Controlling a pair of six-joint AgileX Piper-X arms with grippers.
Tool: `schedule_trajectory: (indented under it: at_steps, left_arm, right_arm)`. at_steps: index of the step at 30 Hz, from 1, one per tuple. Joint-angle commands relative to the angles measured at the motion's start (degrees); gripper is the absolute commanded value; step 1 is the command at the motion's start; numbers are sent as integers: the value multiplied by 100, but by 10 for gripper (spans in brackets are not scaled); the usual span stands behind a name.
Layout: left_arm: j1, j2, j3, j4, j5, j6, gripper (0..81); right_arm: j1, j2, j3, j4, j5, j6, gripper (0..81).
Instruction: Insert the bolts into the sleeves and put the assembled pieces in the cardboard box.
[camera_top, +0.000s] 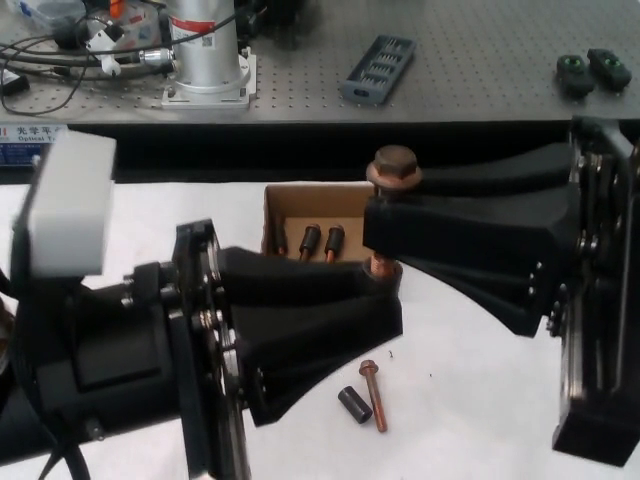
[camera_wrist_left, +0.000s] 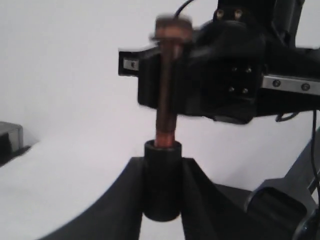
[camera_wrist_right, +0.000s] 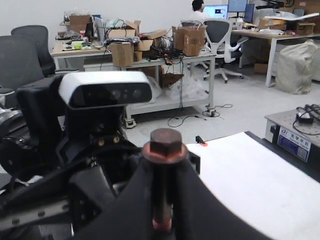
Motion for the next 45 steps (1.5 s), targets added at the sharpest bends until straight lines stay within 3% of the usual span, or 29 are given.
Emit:
schedule_trajectory:
  at_steps: [1,6,8,17,24,28,31,45]
  left_arm:
    - [-2,-59,-91,-582,-378,-30,6]
    - [-2,-59,-91,-582,-583,-30,6]
    - [-2,-59,-91,-582,-621,-30,6]
    - [-2,-59,-175,45,-1462,-41,6]
    - [32,86,-926,2517,-2415,-354,6]
    - [70,544,-1592,3402,-2402,-327,6]
    - [126,1059,-2136,3975,-2402,-327,6]
    - [662,3909,-5097,6118,-3064,337,6]
  right_arm:
    - [5,-11,25,627,-45,-50,50]
    - [5,-11,25,744,-8,-20,363]
    - [5,-27,25,745,270,1,403]
    - [5,-553,25,799,1420,-45,356]
    - [5,-1216,25,1789,2449,-44,347]
    - [5,-1535,25,2566,2904,-44,198]
    - [5,-1731,25,3039,3023,-44,21]
    - [5,-2746,15,4137,3047,20,37]
